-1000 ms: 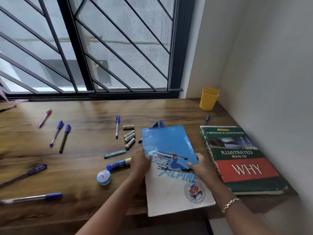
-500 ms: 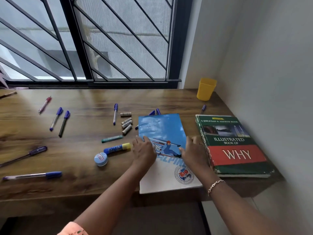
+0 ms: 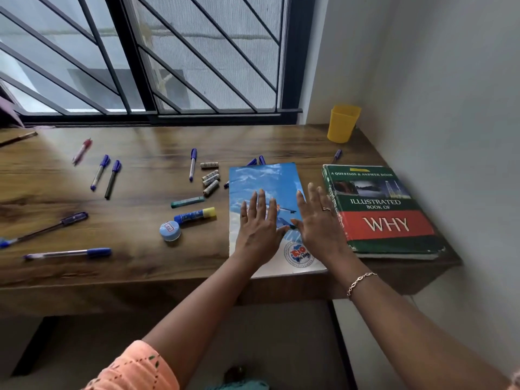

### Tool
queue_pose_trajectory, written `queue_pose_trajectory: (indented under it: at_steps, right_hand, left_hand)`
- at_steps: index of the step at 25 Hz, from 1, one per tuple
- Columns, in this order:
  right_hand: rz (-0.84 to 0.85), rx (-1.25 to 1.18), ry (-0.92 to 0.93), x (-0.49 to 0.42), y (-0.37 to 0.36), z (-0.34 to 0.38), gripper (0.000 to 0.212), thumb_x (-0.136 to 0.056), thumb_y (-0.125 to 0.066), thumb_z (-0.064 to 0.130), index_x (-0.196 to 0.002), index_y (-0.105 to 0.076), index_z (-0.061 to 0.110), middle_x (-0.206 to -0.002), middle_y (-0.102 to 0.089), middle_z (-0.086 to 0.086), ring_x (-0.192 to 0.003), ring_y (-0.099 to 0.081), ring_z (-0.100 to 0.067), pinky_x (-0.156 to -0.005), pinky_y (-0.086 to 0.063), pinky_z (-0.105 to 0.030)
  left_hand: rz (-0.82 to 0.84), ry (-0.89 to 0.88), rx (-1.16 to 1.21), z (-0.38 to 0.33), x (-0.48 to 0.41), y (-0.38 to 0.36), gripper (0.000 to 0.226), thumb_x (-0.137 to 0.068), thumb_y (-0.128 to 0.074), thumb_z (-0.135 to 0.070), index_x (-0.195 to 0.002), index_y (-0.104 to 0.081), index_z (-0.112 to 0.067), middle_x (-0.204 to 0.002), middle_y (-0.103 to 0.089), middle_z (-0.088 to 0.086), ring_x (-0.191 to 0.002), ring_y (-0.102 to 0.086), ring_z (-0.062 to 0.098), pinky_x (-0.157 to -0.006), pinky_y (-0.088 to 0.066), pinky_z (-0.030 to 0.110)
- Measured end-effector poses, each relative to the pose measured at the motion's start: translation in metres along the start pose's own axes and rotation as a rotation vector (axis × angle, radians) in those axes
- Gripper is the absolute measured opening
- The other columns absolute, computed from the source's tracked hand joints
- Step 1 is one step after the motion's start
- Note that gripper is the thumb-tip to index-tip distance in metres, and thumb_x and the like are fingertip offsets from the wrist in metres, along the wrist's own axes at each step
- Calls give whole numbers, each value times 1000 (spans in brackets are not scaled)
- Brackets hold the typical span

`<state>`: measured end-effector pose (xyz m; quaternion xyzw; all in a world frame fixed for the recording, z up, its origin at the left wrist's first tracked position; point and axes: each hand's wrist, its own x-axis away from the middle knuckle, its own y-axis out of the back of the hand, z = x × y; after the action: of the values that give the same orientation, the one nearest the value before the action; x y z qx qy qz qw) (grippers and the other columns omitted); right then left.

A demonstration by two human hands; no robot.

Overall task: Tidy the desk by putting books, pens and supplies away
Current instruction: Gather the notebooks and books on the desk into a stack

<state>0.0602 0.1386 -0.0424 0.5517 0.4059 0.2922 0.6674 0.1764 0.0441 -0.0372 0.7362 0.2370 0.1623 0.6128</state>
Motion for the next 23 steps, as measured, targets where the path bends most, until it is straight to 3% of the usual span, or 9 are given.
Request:
queue_pose_trajectory:
  at_steps: [4, 8, 10, 13, 16, 18, 20, 21, 23]
  right_hand:
    - [-140, 37, -4, 16, -6, 3, 55, -89, -47, 29, -139, -37, 8, -145, -35, -24, -135, -34, -39, -110, -31, -51]
    - [-255, 29, -18, 37, -6, -2, 55, -86, -46, 23, -139, -37, 9, -143, -40, -22, -132, -38, -38, -112, -27, -41]
    - [-276, -41, -41, 50, -5, -4, 55, -88, -43, 22, -140, -35, 7, -145, -36, -23, -134, -36, -38, -112, -19, -37]
    - [-297, -258, -149, 81, -5, 6, 51, -91, -37, 24, -137, -41, 3, -142, -41, -23, -132, -38, -34, -108, -19, -29]
    - [-391, -501, -224, 109, -2, 19, 42, -88, -48, 9, -128, -50, 1, -129, -53, -15, -123, -47, -24, -105, -26, -17]
    - [-441, -723, -343, 122, 0, 23, 29, -89, -51, 7, -117, -57, 6, -113, -58, -4, -105, -52, -11, -95, -35, -8]
    - [-460, -1035, -598, 130, -5, 32, 10, -91, -54, 10, -99, -59, 13, -95, -61, -4, -84, -57, -9, -81, -45, -17]
    - [-440, -1220, -772, 132, -11, 36, 7, -91, -53, 10, -90, -58, 16, -87, -61, -5, -75, -57, -9, -74, -47, -22]
    - [-295, -1479, -1128, 136, -29, 41, 19, -92, -51, 8, -78, -56, 20, -73, -57, -5, -61, -53, -9, -61, -43, -24]
  left_hand:
    - [-32, -23, 23, -20, 13, -6, 68, -99, -25, -45, -150, 2, -9, -156, 15, 17, -144, 18, 30, -115, 14, 43]
    - [-29, -96, 58, -35, 27, -10, 69, -94, -16, -46, -149, 1, -8, -156, 12, 17, -144, 16, 31, -114, 15, 41]
    - [-115, -123, 92, -39, 33, -17, 70, -92, -19, -43, -148, -11, -3, -156, -2, 21, -145, 4, 34, -115, 8, 42]
    - [-223, -216, 268, -55, 58, -32, 60, -89, -29, -24, -142, -31, 3, -150, -26, 23, -142, -20, 36, -114, -4, 46]
    - [-147, -236, 595, -74, 86, -31, 56, -88, -29, -12, -143, -31, -2, -151, -29, 15, -143, -20, 27, -119, -11, 36]
    - [-152, -135, 761, -80, 102, -32, 49, -91, -41, -7, -140, -40, -7, -144, -43, 11, -137, -36, 19, -113, -28, 28]
    - [-200, 31, 887, -81, 115, -41, 33, -91, -50, -11, -123, -57, -9, -119, -62, 4, -112, -57, 14, -96, -43, 25]
    - [-171, 177, 953, -80, 117, -49, 23, -90, -52, -10, -111, -62, -10, -104, -66, 1, -98, -61, 14, -87, -47, 26]
    - [14, 639, 1245, -72, 117, -73, 16, -91, -49, -7, -92, -64, -7, -80, -65, 2, -76, -61, 19, -68, -48, 28]
